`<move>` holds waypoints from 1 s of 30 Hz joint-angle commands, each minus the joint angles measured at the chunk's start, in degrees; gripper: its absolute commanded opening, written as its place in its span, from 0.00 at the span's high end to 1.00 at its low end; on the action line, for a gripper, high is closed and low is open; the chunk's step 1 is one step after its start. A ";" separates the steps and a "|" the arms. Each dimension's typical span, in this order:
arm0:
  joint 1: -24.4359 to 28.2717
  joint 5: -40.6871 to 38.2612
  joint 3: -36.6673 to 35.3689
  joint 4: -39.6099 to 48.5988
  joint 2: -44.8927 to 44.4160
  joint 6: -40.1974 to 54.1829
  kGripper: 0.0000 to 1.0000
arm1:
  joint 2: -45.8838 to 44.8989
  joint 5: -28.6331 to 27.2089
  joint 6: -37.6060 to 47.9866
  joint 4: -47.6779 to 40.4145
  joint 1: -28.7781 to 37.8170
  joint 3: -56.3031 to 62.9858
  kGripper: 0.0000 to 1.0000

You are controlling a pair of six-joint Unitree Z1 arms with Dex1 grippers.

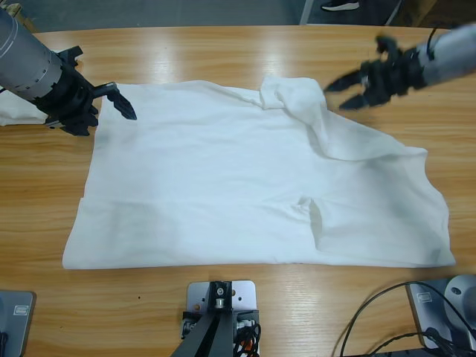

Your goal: Fold clothes

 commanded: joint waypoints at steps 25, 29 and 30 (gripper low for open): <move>-1.15 -0.41 0.89 0.98 2.86 0.96 0.05 | 21.33 -1.47 1.32 -11.83 -1.81 -7.93 0.66; -1.15 -0.43 0.87 0.98 2.92 0.96 0.05 | 21.82 0.87 -2.93 -11.84 -1.81 -9.14 1.00; -1.15 -0.44 0.91 0.98 2.93 0.96 0.05 | 21.75 1.17 -3.95 -11.83 -1.81 -9.28 1.00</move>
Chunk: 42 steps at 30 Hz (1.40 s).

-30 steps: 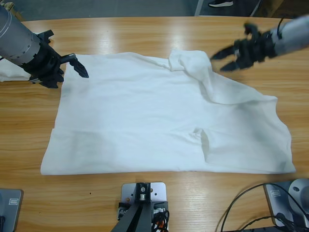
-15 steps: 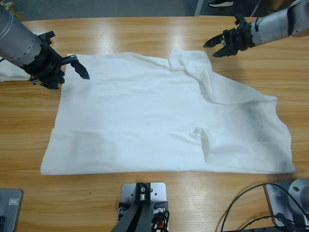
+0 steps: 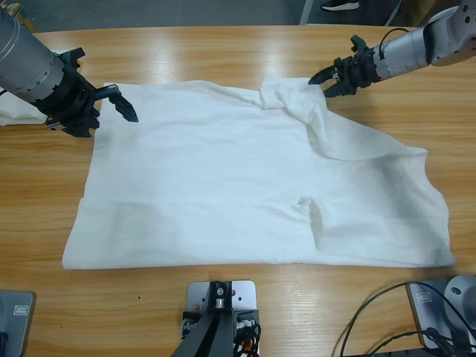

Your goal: Fold clothes

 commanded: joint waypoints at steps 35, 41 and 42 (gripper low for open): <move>-3.41 -0.46 0.97 0.78 3.48 0.14 0.05 | -26.19 -8.58 -20.94 9.42 24.61 13.15 0.04; -3.41 -0.97 0.90 1.50 2.32 0.59 0.05 | -19.64 -8.79 -26.64 7.49 23.64 14.39 0.31; -3.41 -1.57 0.80 1.46 2.32 0.82 0.05 | -18.19 -7.84 -27.76 7.27 23.62 13.84 0.32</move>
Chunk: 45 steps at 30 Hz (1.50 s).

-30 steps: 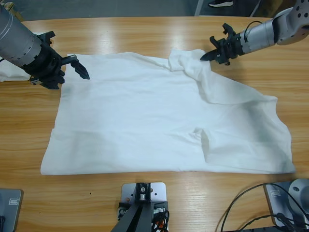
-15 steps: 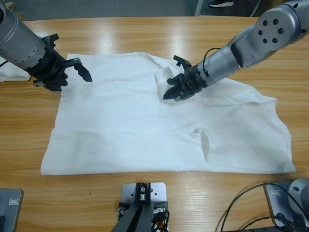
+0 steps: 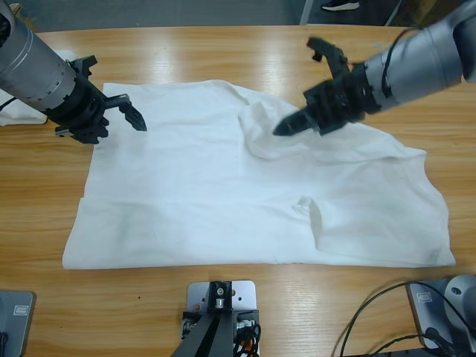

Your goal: Fold clothes

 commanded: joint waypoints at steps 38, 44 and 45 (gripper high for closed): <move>-0.07 -2.57 0.43 1.48 1.20 1.13 0.05 | 18.36 2.84 -17.44 -15.43 1.09 -0.48 0.17; -0.07 -2.57 0.53 1.57 1.03 1.15 0.05 | 20.26 3.76 -16.89 -15.59 1.09 -0.57 0.19; -0.07 -2.57 0.53 1.57 1.01 1.15 0.05 | 20.56 3.90 -16.86 -15.59 1.09 -0.57 0.21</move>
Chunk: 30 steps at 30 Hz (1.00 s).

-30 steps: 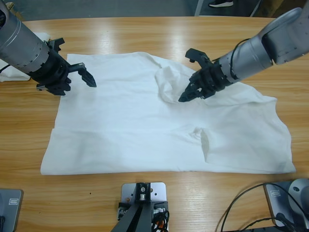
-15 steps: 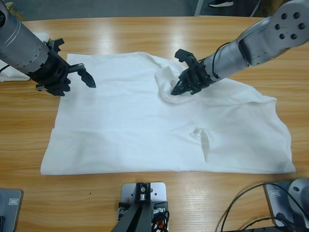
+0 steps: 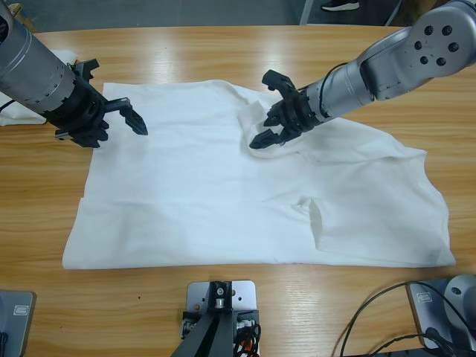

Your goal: Fold clothes

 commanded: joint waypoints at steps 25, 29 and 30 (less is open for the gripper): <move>0.20 -0.99 1.15 0.81 1.02 0.70 0.05 | -5.26 -3.79 -4.05 13.58 -0.46 -8.10 1.00; 0.20 -1.01 1.48 0.81 0.95 0.74 0.05 | -5.00 -10.02 -6.47 21.27 -0.36 -14.13 1.00; 0.20 -1.01 1.54 0.81 0.99 0.79 0.05 | -4.47 -11.83 -7.44 23.35 -0.08 -15.94 1.00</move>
